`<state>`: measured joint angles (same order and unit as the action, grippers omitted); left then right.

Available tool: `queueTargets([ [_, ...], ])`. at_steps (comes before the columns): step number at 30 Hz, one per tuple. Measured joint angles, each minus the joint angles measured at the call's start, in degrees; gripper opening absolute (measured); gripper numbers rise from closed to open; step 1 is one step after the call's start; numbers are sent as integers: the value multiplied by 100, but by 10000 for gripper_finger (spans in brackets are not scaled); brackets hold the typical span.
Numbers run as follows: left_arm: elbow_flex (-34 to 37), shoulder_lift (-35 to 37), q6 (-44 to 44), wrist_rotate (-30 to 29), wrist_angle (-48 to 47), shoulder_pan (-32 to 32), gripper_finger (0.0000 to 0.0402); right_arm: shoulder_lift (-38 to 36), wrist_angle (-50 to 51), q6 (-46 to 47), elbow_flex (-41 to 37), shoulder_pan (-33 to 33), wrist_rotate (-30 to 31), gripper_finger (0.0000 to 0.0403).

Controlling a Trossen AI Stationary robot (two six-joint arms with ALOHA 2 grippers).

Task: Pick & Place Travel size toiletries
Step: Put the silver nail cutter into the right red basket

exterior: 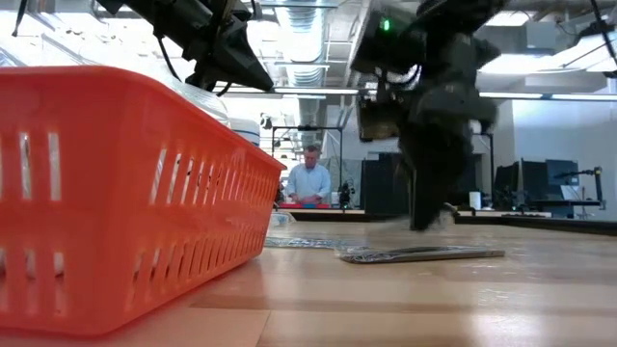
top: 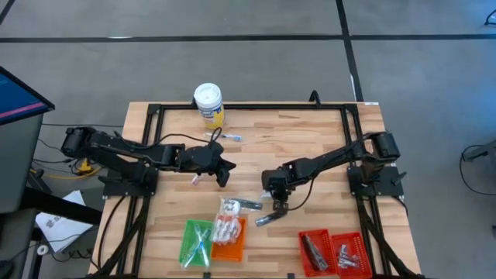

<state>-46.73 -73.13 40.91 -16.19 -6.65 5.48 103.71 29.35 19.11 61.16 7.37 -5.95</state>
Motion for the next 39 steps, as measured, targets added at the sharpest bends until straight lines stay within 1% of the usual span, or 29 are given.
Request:
queueTargets([
  [2,-2,1,2,-2,8,19,0,-193,133,383,129,-17,93,53],
  [8,-4,1,142,1,79,26,0,-966,1099,1661,165,106,409,53],
  [12,-4,1,241,-1,128,26,0,-1535,1904,2596,176,401,943,52],
  [15,-4,1,426,-4,165,26,0,-1919,2483,3326,176,775,1310,52],
  [19,-4,1,729,-56,263,28,0,-2349,3108,4427,124,1564,1679,52],
  [22,-4,1,992,-234,425,111,0,-2599,3397,5498,-53,2322,1800,52],
  [27,-4,1,1188,-593,732,353,0,-2652,4021,7521,-154,3848,1814,52],
  [32,-4,1,1364,-974,995,616,0,-2501,4128,9400,-152,5221,1837,52],
  [36,-4,1,1489,-1170,1075,785,0,-2316,4006,10381,-150,5982,1797,52],
  [39,-4,1,1559,-1253,1102,879,0,-2133,3690,10502,-142,6236,1615,52],
])
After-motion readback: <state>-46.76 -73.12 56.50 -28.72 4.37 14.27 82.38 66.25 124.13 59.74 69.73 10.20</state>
